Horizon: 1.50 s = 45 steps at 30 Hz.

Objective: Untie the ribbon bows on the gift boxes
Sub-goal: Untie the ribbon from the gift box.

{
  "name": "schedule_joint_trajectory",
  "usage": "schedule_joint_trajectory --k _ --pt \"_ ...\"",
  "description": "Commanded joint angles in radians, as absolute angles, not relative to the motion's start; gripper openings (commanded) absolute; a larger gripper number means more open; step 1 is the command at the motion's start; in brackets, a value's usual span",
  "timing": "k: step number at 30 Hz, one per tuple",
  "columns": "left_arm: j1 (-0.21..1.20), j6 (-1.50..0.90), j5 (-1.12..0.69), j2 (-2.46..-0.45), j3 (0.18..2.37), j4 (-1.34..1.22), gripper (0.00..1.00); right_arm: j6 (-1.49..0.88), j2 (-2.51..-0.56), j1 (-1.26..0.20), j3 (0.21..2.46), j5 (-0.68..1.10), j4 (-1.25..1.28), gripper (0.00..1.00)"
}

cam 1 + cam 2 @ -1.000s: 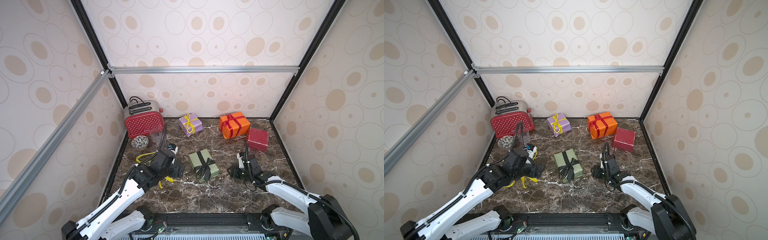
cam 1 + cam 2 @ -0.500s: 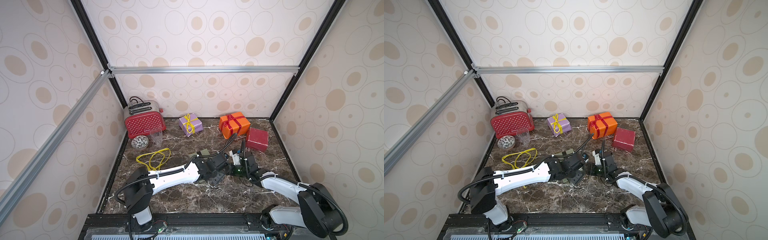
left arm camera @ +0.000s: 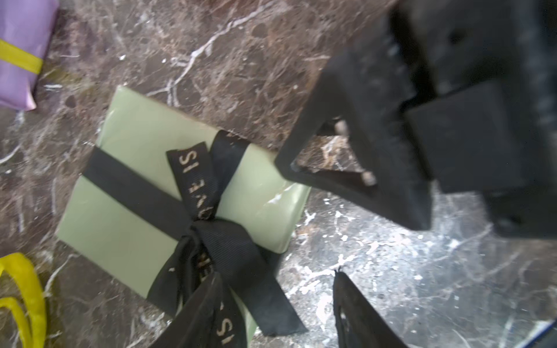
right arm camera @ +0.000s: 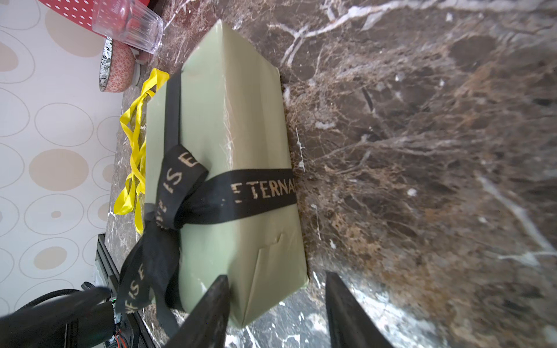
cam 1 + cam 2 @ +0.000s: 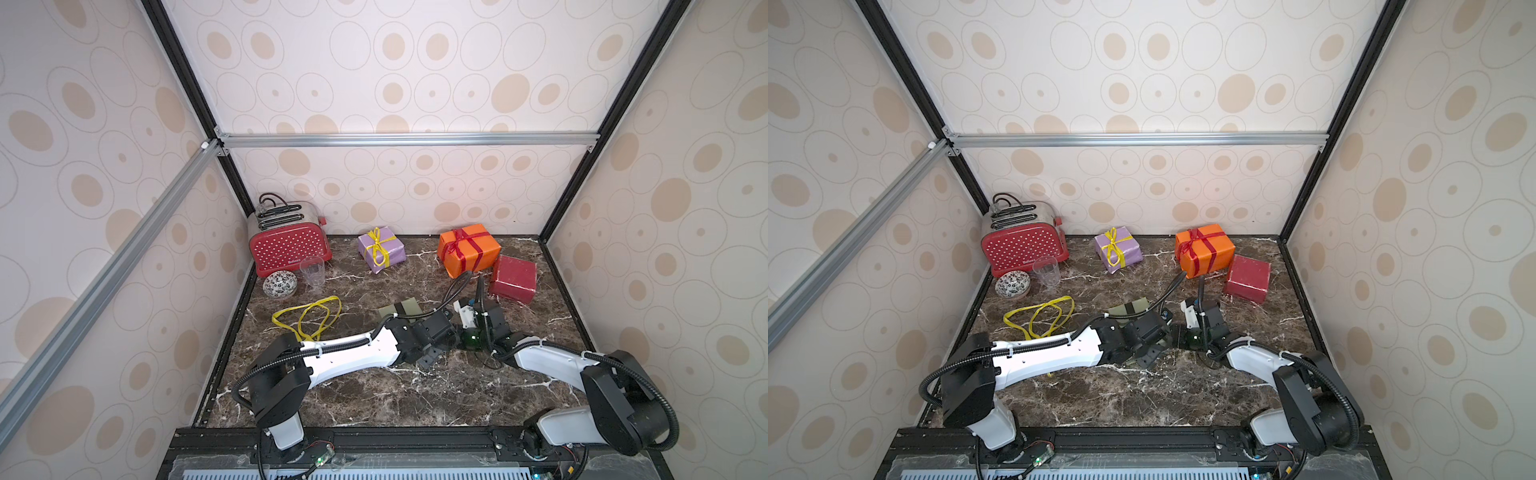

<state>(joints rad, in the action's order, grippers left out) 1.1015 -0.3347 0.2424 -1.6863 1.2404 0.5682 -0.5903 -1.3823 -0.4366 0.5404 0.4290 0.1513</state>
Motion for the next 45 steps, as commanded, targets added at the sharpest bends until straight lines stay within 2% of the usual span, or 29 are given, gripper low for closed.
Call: schedule_joint_trajectory --k 1,14,20,26,33,45 --pt "1.106 -0.375 0.293 -1.657 1.223 0.612 0.56 -0.6 -1.395 -0.431 0.558 0.434 0.158 0.52" --pt "1.106 -0.377 0.207 -1.699 1.23 0.596 0.36 -0.595 -1.41 -0.431 0.564 0.447 0.159 0.5" --pt "1.104 -0.374 0.22 -1.747 1.25 0.624 0.36 -0.595 -1.413 -0.431 0.563 0.452 0.162 0.49" --pt "1.1 -0.38 0.21 -1.767 1.259 0.656 0.23 -0.595 -1.416 -0.431 0.565 0.456 0.161 0.48" --pt "1.098 -0.38 0.219 -1.744 1.26 0.64 0.0 -0.595 -1.422 -0.432 0.568 0.46 0.164 0.46" --pt "1.092 -0.405 0.268 -1.704 1.241 0.575 0.0 -0.591 -1.418 -0.432 0.568 0.46 0.161 0.41"
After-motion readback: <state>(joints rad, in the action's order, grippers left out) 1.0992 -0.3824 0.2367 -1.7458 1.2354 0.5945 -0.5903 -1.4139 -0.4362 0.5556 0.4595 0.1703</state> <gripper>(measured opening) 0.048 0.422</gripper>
